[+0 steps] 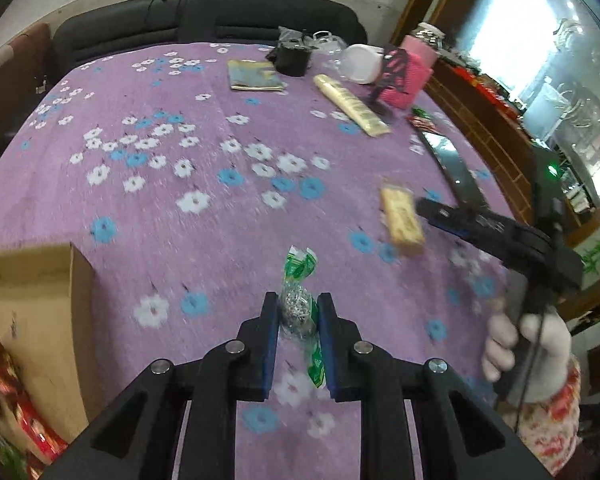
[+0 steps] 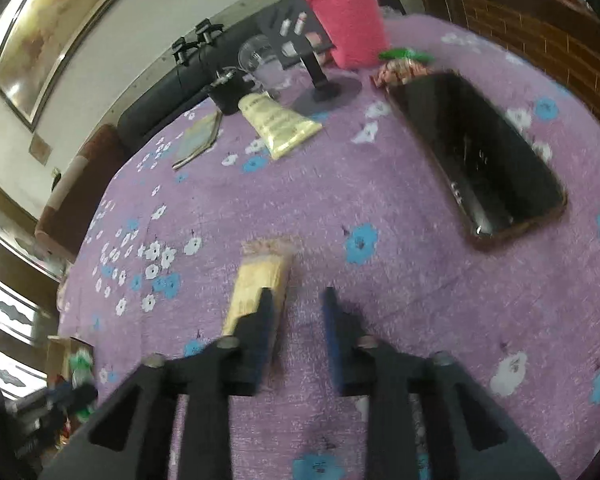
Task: Organize snacks
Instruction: 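Grasp a clear green-ended candy with the left tool while the right tool grasps the yellow cake bar, then carry both items over the cardboard tray and open both tools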
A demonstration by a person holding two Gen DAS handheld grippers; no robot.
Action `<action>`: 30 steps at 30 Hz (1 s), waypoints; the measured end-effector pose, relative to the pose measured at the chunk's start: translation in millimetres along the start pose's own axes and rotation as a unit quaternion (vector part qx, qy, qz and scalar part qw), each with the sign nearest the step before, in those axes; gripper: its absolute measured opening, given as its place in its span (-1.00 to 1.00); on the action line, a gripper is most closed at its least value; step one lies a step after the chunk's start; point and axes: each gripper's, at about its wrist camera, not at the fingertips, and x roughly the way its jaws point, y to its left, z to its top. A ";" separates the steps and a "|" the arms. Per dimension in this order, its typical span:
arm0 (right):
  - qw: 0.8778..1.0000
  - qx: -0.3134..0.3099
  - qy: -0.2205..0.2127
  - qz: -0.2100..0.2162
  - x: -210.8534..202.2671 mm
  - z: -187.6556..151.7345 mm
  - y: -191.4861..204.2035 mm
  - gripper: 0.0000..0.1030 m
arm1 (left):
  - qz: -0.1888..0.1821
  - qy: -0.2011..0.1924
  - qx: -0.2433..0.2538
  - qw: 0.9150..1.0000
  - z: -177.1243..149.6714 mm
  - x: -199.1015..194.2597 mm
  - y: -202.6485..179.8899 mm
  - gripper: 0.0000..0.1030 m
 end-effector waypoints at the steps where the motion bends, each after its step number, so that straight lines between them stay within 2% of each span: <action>1: 1.000 -0.010 0.001 0.000 0.9 -0.7 6.1 -0.20 | -0.007 -0.002 -0.002 1.000 -4.4 -2.8 -1.8 -0.64; 2: 1.000 -0.019 0.002 0.004 2.7 -1.5 12.3 -0.09 | -0.015 -0.004 -0.004 1.000 -9.7 -6.1 -3.4 -0.64; 4: 0.999 -0.051 0.008 0.000 11.3 -5.1 30.5 -0.03 | -0.024 -0.011 -0.011 1.000 -19.5 -14.0 -5.9 -0.64; 6: 0.993 -0.106 -0.002 -0.048 17.2 -12.0 50.5 -0.02 | -0.030 -0.016 -0.015 0.999 -30.3 -23.0 -7.3 -0.64; 8: 0.980 -0.171 -0.006 -0.105 23.7 -22.8 69.9 -0.02 | -0.030 -0.024 -0.020 0.999 -40.0 -32.2 -7.8 -0.64; 9: 0.975 -0.187 -0.006 -0.121 26.0 -26.9 74.4 -0.04 | -0.030 -0.029 -0.025 0.999 -45.2 -38.2 -6.9 -0.64; 10: 0.969 -0.205 -0.008 -0.141 27.5 -32.0 80.2 -0.17 | -0.029 -0.036 -0.031 0.998 -50.4 -44.8 -4.7 -0.64; 11: 0.967 -0.209 -0.009 -0.142 26.3 -34.5 82.5 -0.35 | -0.028 -0.045 -0.038 0.998 -55.7 -51.7 -1.6 -0.64; 14: 0.976 -0.188 -0.003 -0.111 18.7 -35.8 78.8 -0.37 | -0.028 -0.068 -0.064 0.995 -71.4 -73.4 12.3 -0.64; 16: 0.977 -0.183 -0.006 -0.105 13.6 -38.2 74.8 -0.37 | -0.020 -0.090 -0.082 0.992 -83.8 -92.0 24.4 -0.64; 20: 0.986 -0.162 -0.028 -0.026 -8.0 -43.7 73.4 -0.37 | -0.011 -0.130 -0.118 0.984 -108.2 -127.3 53.0 -0.64; 26: 0.984 -0.174 -0.033 0.019 -39.8 -66.5 104.2 -0.37 | 0.014 -0.165 -0.181 0.969 -146.5 -166.0 110.3 -0.63; 30: 0.978 -0.201 -0.023 0.047 -56.1 -89.3 140.4 -0.37 | 0.054 -0.180 -0.208 0.960 -167.7 -174.6 134.9 -0.63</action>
